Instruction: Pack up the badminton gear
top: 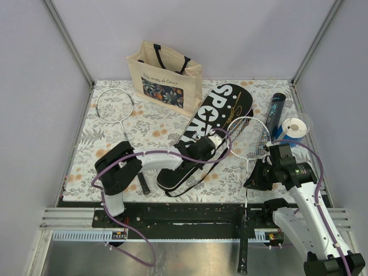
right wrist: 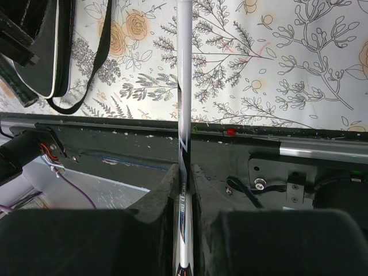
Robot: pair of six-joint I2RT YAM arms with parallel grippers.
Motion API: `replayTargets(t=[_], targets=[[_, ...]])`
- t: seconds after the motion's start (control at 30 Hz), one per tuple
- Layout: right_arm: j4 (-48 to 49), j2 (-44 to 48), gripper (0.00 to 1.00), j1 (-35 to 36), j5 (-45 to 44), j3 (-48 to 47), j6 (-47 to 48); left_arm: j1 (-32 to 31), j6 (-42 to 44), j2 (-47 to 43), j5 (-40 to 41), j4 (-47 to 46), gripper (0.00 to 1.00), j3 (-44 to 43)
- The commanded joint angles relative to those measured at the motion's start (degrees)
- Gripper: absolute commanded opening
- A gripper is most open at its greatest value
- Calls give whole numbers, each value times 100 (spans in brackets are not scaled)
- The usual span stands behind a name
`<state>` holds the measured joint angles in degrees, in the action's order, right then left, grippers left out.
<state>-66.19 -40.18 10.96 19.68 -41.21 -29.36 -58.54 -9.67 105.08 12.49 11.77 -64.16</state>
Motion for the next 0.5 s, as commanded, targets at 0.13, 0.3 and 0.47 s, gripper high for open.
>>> replayTargets(t=[0.13,0.3,0.47], targets=[[55,46,0,-6,45,-45,18,18,-105,-576,420,-307,0,9],[-262,90,0,29,-218,-132,19,27,-184,-690,666,-61,0,-298],[-315,28,0,125,-482,-115,-60,36,-237,-752,799,44,0,-457]])
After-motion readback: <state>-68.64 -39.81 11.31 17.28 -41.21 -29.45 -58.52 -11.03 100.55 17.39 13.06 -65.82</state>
